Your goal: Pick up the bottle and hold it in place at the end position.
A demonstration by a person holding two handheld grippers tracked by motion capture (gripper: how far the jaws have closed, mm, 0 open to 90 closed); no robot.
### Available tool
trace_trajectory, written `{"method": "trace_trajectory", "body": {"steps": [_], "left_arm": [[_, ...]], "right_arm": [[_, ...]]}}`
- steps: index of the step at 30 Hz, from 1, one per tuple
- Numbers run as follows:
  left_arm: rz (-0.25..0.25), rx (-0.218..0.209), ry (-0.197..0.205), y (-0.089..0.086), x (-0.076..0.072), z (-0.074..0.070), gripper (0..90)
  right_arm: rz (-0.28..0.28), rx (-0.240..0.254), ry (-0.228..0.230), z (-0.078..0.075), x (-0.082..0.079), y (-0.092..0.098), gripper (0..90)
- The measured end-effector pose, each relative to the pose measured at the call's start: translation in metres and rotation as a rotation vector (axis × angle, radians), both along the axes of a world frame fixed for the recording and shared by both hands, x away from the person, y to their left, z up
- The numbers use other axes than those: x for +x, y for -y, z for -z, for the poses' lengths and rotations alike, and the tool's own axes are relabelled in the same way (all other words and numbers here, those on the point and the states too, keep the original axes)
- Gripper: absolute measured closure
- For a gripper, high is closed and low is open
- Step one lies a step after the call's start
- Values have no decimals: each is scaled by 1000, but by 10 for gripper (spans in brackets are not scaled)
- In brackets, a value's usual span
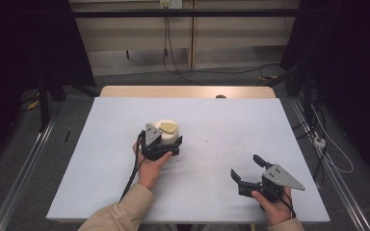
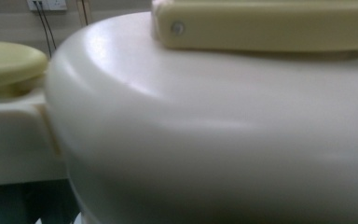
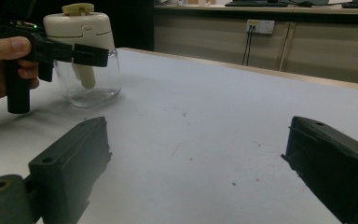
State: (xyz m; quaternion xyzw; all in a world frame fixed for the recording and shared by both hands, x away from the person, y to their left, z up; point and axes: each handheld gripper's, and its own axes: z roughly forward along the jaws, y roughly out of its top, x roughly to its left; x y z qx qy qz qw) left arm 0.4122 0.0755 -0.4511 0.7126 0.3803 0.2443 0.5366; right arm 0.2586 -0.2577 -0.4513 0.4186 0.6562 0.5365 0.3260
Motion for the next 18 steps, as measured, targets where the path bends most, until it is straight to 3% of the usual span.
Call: {"method": "trace_trajectory", "body": {"steps": [18], "left_arm": [[37,-22,-5,11,6,-10,54]], "right_arm": [[2,3,4,0,0,1,55]]}}
